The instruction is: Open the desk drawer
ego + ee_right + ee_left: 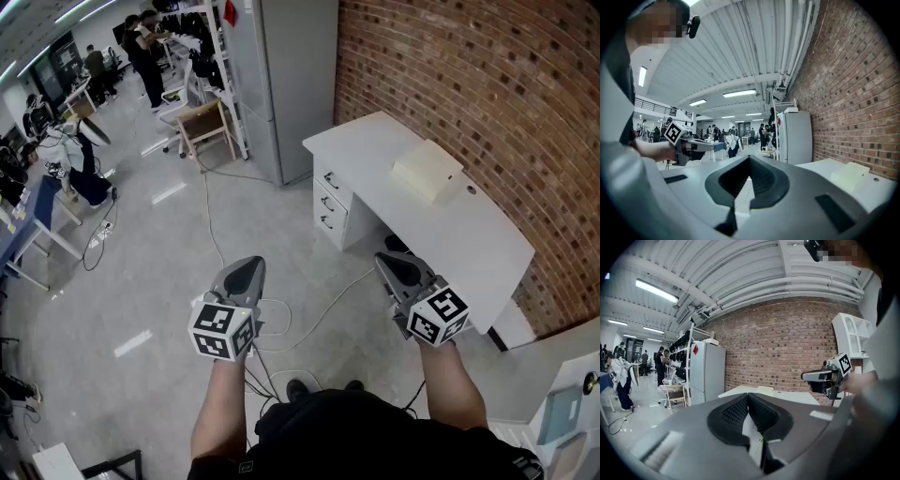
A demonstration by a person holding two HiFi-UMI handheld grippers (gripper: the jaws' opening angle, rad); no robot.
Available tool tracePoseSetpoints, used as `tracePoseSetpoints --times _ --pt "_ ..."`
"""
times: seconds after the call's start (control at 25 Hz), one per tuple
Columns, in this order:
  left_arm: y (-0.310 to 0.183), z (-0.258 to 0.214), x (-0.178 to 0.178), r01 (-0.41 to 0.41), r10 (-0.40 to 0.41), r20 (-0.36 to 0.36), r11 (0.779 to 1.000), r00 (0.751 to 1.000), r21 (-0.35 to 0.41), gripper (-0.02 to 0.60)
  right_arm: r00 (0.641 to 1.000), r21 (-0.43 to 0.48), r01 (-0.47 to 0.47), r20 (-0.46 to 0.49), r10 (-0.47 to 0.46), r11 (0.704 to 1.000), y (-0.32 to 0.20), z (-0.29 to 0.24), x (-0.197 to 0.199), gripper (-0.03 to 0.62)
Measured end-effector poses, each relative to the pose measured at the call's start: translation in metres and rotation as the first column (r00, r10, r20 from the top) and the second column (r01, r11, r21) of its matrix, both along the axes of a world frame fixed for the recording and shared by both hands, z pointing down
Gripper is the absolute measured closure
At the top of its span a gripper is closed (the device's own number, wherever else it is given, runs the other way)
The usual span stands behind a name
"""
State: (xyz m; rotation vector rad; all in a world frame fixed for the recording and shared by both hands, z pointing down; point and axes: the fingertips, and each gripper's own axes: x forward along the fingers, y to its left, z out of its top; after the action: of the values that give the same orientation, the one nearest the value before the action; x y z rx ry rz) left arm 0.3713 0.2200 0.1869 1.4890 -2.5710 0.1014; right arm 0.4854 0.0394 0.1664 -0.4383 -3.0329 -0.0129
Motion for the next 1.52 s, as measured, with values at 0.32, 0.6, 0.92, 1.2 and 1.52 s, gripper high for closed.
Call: tracePoseSetpoints --times 0.32,0.6,0.92,1.2,1.52 --pt "-0.002 0.001 0.009 -0.004 0.004 -0.003 1.0 1.0 -0.006 0.569 1.0 0.003 0.007 -0.002 -0.007 1.0 0.001 0.003 0.008 0.583" --pt "0.0 0.003 0.015 -0.003 0.003 -0.007 1.0 1.0 -0.006 0.569 1.0 0.004 -0.021 -0.002 0.021 1.0 -0.003 0.004 0.016 0.583" --pt "0.007 -0.001 0.014 0.023 -0.023 -0.002 1.0 1.0 0.01 0.569 0.999 -0.069 -0.031 -0.019 0.029 0.997 -0.006 0.006 0.017 0.582" --pt "0.012 -0.006 0.012 0.047 -0.047 0.016 0.999 0.999 0.016 0.488 0.999 -0.032 -0.025 -0.023 0.025 0.999 0.002 0.007 0.015 0.551" --pt "0.017 -0.003 0.007 0.058 -0.058 0.003 0.998 0.998 0.013 0.436 0.998 -0.035 -0.044 -0.036 0.043 0.998 -0.001 0.011 0.01 0.421"
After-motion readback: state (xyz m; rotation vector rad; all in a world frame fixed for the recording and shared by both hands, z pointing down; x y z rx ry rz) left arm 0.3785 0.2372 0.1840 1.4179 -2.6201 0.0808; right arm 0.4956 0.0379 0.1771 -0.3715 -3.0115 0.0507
